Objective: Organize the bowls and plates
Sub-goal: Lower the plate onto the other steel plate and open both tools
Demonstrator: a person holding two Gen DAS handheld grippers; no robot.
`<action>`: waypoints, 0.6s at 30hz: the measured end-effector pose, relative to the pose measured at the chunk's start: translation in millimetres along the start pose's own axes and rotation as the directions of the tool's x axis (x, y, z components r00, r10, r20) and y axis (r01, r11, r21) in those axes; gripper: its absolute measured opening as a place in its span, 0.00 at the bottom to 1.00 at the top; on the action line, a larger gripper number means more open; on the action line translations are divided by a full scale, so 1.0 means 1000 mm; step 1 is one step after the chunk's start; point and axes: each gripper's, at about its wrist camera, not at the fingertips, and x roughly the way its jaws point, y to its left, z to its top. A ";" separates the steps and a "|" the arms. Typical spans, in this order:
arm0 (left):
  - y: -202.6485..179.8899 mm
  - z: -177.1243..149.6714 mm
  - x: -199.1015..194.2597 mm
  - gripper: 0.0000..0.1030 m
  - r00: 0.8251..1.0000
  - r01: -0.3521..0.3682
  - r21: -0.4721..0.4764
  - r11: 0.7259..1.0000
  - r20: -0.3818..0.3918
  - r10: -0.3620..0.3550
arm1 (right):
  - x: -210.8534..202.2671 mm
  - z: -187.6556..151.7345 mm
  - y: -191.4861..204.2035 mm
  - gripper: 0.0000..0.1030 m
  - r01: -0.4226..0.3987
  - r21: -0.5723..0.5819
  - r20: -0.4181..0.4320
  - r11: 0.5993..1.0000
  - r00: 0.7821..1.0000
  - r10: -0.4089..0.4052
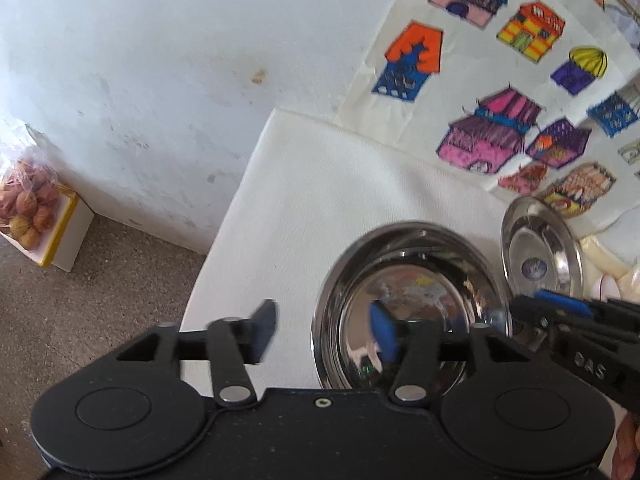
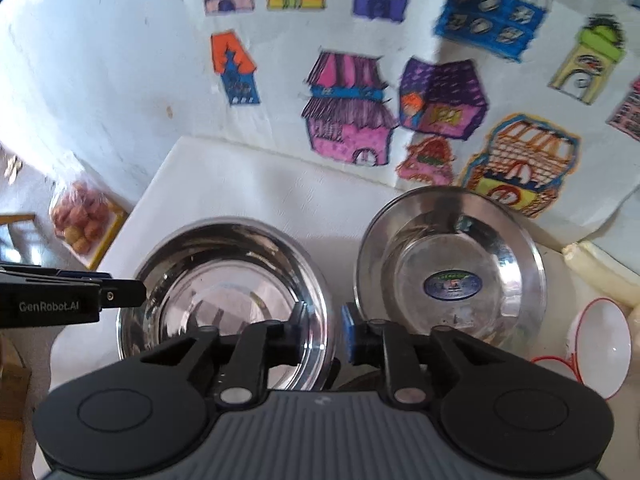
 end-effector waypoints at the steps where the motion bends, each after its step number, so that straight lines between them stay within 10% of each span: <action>1: -0.002 0.001 -0.001 0.62 1.000 -0.001 0.000 1.000 0.007 0.001 | -0.005 -0.002 -0.002 0.29 -0.003 0.010 0.015 1.000 1.000 0.002; 11: -0.044 0.007 -0.008 0.98 0.995 -0.071 0.040 0.997 0.068 0.068 | -0.056 -0.016 -0.038 0.84 0.042 0.104 0.150 0.994 0.987 -0.057; 18: -0.089 0.006 -0.005 0.99 0.992 -0.067 0.080 0.995 0.113 0.057 | -0.081 -0.035 -0.079 0.96 0.053 0.145 0.201 0.988 0.976 -0.082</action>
